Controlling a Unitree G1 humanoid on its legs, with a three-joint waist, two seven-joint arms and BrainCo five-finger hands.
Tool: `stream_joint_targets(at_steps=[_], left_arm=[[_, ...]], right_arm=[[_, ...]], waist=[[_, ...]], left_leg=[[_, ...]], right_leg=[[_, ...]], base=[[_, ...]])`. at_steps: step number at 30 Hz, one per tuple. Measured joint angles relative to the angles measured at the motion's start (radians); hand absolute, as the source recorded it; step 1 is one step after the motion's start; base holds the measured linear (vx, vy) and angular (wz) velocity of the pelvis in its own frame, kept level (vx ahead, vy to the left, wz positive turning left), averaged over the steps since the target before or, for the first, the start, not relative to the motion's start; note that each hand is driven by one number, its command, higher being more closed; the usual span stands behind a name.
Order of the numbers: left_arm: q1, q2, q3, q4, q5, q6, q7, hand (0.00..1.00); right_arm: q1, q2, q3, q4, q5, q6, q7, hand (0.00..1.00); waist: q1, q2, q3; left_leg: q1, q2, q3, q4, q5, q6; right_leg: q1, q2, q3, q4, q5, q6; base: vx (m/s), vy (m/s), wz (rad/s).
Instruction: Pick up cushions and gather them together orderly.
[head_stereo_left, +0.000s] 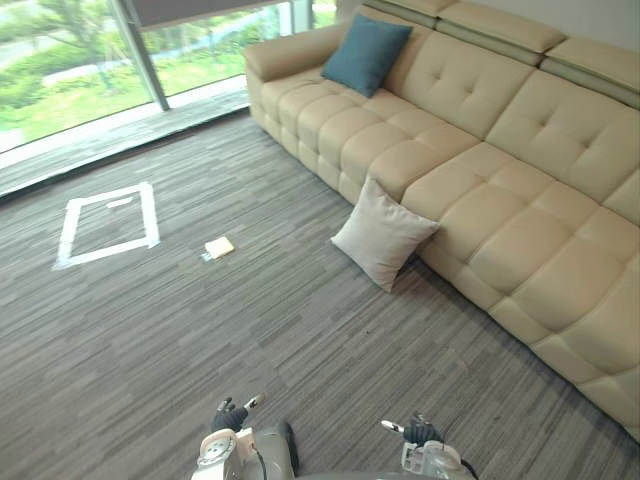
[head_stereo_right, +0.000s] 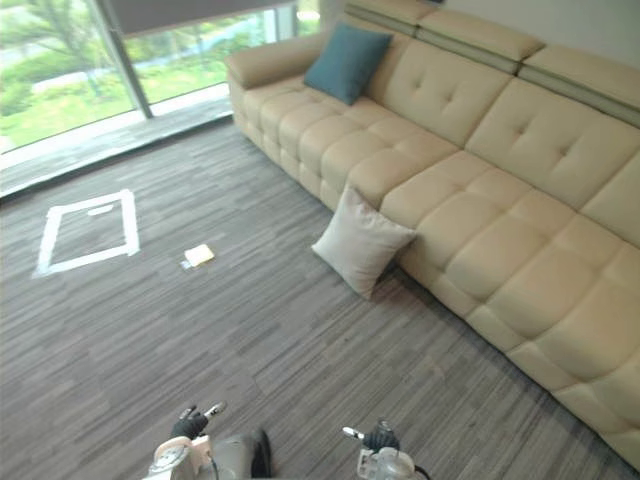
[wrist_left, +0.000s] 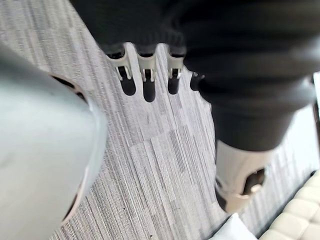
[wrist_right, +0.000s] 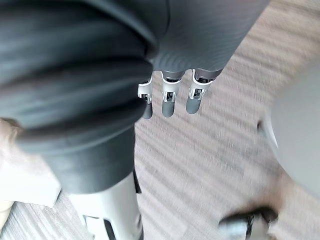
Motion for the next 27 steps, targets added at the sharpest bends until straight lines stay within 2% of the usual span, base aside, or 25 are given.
stream_joint_targets(at_steps=[2,3,4,5,6,7,8,9,11,12,14,15,16,17,18,19,21,23,24,25,26,27], left_arm=[[-0.014,-0.001,-0.008,0.028,0.0,0.008,0.0,0.0],[-0.021,-0.003,-0.022,0.046,0.0,0.009,0.0,0.0],[-0.021,-0.003,-0.027,0.048,0.0,0.01,0.0,0.0],[-0.022,-0.002,-0.027,0.052,0.001,0.009,0.0,0.0],[-0.026,-0.001,-0.029,0.065,0.002,0.009,0.0,0.0],[-0.031,-0.003,-0.032,0.078,0.008,0.01,-0.001,0.0],[-0.032,-0.004,-0.033,0.081,0.01,0.01,-0.002,0.0],[-0.03,-0.003,-0.037,0.083,0.019,0.01,-0.002,0.0],[-0.024,0.0,-0.037,0.082,0.022,0.008,-0.004,0.0],[-0.017,0.002,-0.036,0.084,0.033,0.008,-0.005,0.0],[-0.018,-0.031,-0.029,0.087,0.043,0.008,-0.014,0.0],[-0.019,-0.039,-0.026,0.086,0.048,0.008,-0.017,0.0],[-0.02,-0.048,-0.017,0.079,0.051,0.009,-0.021,0.0],[-0.022,-0.056,0.006,0.063,0.051,0.009,-0.022,0.0],[-0.022,-0.06,0.014,0.058,0.051,0.009,-0.022,0.0],[-0.022,-0.06,0.018,0.048,0.049,0.009,-0.023,0.0],[-0.02,-0.058,0.02,0.032,0.048,0.007,-0.022,0.0],[-0.021,-0.06,0.019,0.021,0.036,0.005,-0.021,0.0],[-0.021,-0.06,0.02,0.02,0.036,0.005,-0.02,0.0],[-0.023,-0.061,0.02,0.019,0.037,0.005,-0.02,0.0],[-0.024,-0.06,0.02,0.02,0.037,0.002,-0.017,0.0],[-0.025,-0.061,0.02,0.02,0.037,0.002,-0.017,0.0]], right_arm=[[0.001,-0.005,0.0,-0.02,-0.001,-0.003,0.004,0.0],[0.007,-0.01,0.0,-0.033,-0.001,-0.004,0.006,0.0],[0.006,-0.01,-0.002,-0.035,-0.001,-0.009,0.007,0.0],[0.004,-0.01,-0.003,-0.035,-0.001,-0.011,0.008,0.0],[-0.002,-0.011,-0.019,-0.034,-0.001,-0.013,0.009,0.0],[-0.003,-0.016,-0.035,-0.033,-0.001,-0.02,0.008,0.0],[-0.004,-0.019,-0.043,-0.033,-0.001,-0.02,0.008,0.0],[-0.01,-0.02,-0.065,-0.028,-0.001,-0.02,0.008,0.0],[-0.012,-0.02,-0.067,-0.023,-0.001,-0.019,0.007,0.0],[-0.008,-0.025,-0.067,-0.023,-0.001,-0.019,0.008,0.0],[-0.012,-0.048,-0.071,-0.027,-0.008,-0.019,0.009,0.0],[-0.013,-0.058,-0.076,-0.03,-0.008,-0.019,0.008,0.0],[-0.012,-0.064,-0.079,-0.032,-0.009,-0.018,0.007,0.0],[-0.011,-0.069,-0.078,-0.033,-0.004,-0.018,0.002,0.0],[-0.011,-0.069,-0.077,-0.032,-0.003,-0.017,0.001,0.0],[-0.012,-0.067,-0.071,-0.031,0.003,-0.015,-0.002,0.0],[-0.012,-0.063,-0.062,-0.024,0.004,-0.01,-0.003,0.0],[-0.012,-0.055,-0.066,-0.021,0.006,-0.005,-0.006,0.0],[-0.011,-0.055,-0.066,-0.021,0.006,-0.004,-0.007,0.0],[-0.009,-0.054,-0.067,-0.021,0.009,-0.002,-0.011,0.0],[-0.004,-0.055,-0.066,-0.018,0.009,-0.002,-0.012,0.0],[-0.002,-0.055,-0.066,-0.017,0.009,-0.002,-0.012,0.0]], waist=[[-0.004,0.013,0.009],[-0.005,0.029,0.012],[-0.005,0.03,0.013],[-0.007,0.029,0.015],[-0.016,0.028,0.016],[-0.022,0.028,0.016],[-0.025,0.029,0.016],[-0.03,0.029,0.018],[-0.031,0.022,0.02],[-0.04,0.015,0.026],[-0.045,0.059,0.023],[-0.047,0.075,0.026],[-0.055,0.09,0.026],[-0.055,0.097,0.035],[-0.053,0.101,0.035],[-0.049,0.106,0.042],[-0.048,0.098,0.048],[-0.04,0.085,0.046],[-0.039,0.085,0.046],[-0.038,0.084,0.045],[-0.03,0.081,0.043],[-0.027,0.08,0.041]], left_leg=[[0.085,-0.008,0.005,-0.033,-0.028,0.002],[0.161,-0.008,0.018,-0.075,-0.044,0.0],[0.23,-0.008,0.027,-0.125,-0.054,-0.003],[0.247,-0.008,0.027,-0.14,-0.055,-0.004],[0.296,-0.007,0.025,-0.182,-0.055,-0.004],[0.331,-0.007,0.027,-0.22,-0.056,-0.006],[0.344,-0.007,0.028,-0.233,-0.06,-0.014],[0.387,-0.008,0.028,-0.257,-0.073,-0.037],[0.419,-0.022,0.021,-0.262,-0.081,-0.047],[0.457,-0.037,-0.003,-0.259,-0.081,-0.048],[0.461,-0.001,-0.035,-0.184,-0.081,-0.049],[0.432,0.016,-0.058,-0.088,-0.082,-0.051],[0.344,0.056,-0.099,0.126,-0.063,-0.109],[0.221,0.108,-0.165,0.412,0.011,-0.238],[0.191,0.121,-0.173,0.482,0.022,-0.259],[0.132,0.155,-0.169,0.608,0.021,-0.254],[0.072,0.174,-0.146,0.633,-0.008,-0.205],[0.005,0.182,-0.089,0.449,-0.055,-0.128],[-0.008,0.18,-0.087,0.403,-0.059,-0.124],[-0.026,0.163,-0.11,0.267,-0.061,-0.118],[-0.03,0.124,-0.177,0.107,-0.048,-0.117],[-0.033,0.115,-0.201,0.065,-0.038,-0.116]], right_leg=[[-0.061,-0.009,-0.039,0.157,0.008,0.001],[-0.112,-0.015,-0.098,0.21,0.0,-0.013],[-0.173,-0.018,-0.176,0.202,-0.016,-0.038],[-0.188,-0.02,-0.203,0.185,-0.024,-0.051],[-0.222,-0.023,-0.289,0.097,-0.034,-0.068],[-0.244,-0.022,-0.374,-0.053,-0.023,-0.08],[-0.253,-0.018,-0.406,-0.131,-0.008,-0.09],[-0.267,0.011,-0.447,-0.339,0.073,-0.115],[-0.256,0.039,-0.432,-0.454,0.15,-0.129],[-0.248,0.045,-0.39,-0.446,0.244,-0.236],[-0.244,0.055,-0.394,-0.362,0.152,-0.238],[-0.228,0.059,-0.397,-0.348,0.116,-0.231],[-0.199,0.075,-0.398,-0.349,0.083,-0.23],[-0.153,0.095,-0.402,-0.363,0.057,-0.242],[-0.136,0.107,-0.398,-0.369,0.049,-0.244],[-0.08,0.126,-0.387,-0.389,0.026,-0.253],[0.003,0.141,-0.357,-0.439,0.009,-0.251],[0.085,0.14,-0.31,-0.507,0.009,-0.221],[0.095,0.14,-0.301,-0.516,0.007,-0.216],[0.116,0.137,-0.274,-0.531,-0.001,-0.199],[0.132,0.127,-0.24,-0.537,-0.019,-0.171],[0.135,0.124,-0.229,-0.537,-0.025,-0.161]], base=[[0.36,0.186,-0.21],[0.45,0.187,-0.25],[0.42,0.169,-0.21],[0.34,0.09,-0.04],[0.37,0.046,0.17],[0.39,0.026,0.21],[0.55,-0.027,0.18],[0.5,-0.05,0.11],[0.49,-0.08,0.09],[0.45,-0.104,0.04],[0.52,-0.163,-0.01],[0.57,-0.237,0.06],[0.57,-0.241,0.04],[0.47,-0.168,-0.03],[0.46,-0.104,-0.29],[0.43,-0.052,-0.44],[0.42,-0.032,-0.49],[0.34,0.01,-0.54],[0.26,0.062,-0.59],[0.35,0.166,-0.68],[0.35,0.166,-0.69],[0.35,0.238,-0.73]])
